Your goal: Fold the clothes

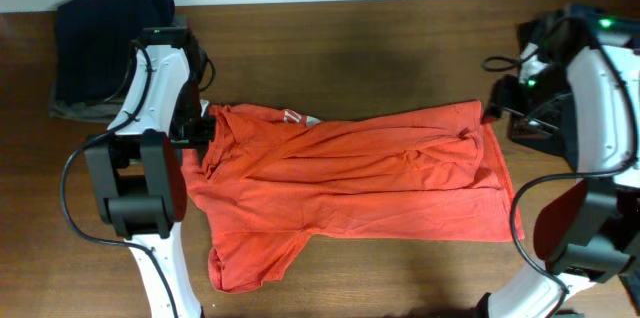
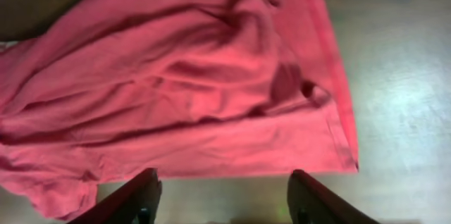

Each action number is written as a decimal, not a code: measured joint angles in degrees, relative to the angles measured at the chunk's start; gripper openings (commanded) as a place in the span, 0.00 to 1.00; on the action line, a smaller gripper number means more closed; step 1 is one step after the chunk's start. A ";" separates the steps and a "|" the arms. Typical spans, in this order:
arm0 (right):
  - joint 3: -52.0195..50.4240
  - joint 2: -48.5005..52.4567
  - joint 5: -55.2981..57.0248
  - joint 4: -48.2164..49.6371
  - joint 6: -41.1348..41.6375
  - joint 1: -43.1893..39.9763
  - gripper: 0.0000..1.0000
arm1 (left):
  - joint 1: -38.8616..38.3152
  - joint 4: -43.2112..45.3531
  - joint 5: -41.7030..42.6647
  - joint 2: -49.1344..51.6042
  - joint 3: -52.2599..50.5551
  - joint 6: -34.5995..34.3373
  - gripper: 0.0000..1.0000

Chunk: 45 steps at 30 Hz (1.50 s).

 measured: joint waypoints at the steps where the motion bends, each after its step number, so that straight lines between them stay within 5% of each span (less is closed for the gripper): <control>1: -0.70 0.00 -0.02 1.16 -0.11 0.87 0.64 | -0.35 0.24 0.79 -0.20 0.04 0.00 0.35; 14: -12.04 0.07 -6.40 23.23 -0.24 12.68 0.64 | -7.52 14.88 11.91 -4.33 -0.17 1.20 0.36; 21: -15.04 2.75 -7.72 31.85 -5.35 21.14 0.85 | -6.08 16.96 11.87 -4.33 -1.99 -0.98 0.64; 37: -15.43 10.78 1.05 36.28 -11.74 30.58 0.78 | -5.01 16.24 11.91 -4.33 -3.82 -1.03 0.65; 39: -15.41 11.23 1.60 36.92 -11.93 30.58 0.72 | -5.01 16.24 11.91 -4.33 -3.82 -1.03 0.65; 41: -15.43 11.50 1.99 37.20 -12.22 30.58 0.48 | -5.01 16.22 11.93 -4.33 -3.85 -1.03 0.65; 45: -15.43 11.54 2.93 36.70 -12.17 30.58 0.25 | -5.01 16.24 11.91 -4.33 -3.85 -1.03 0.65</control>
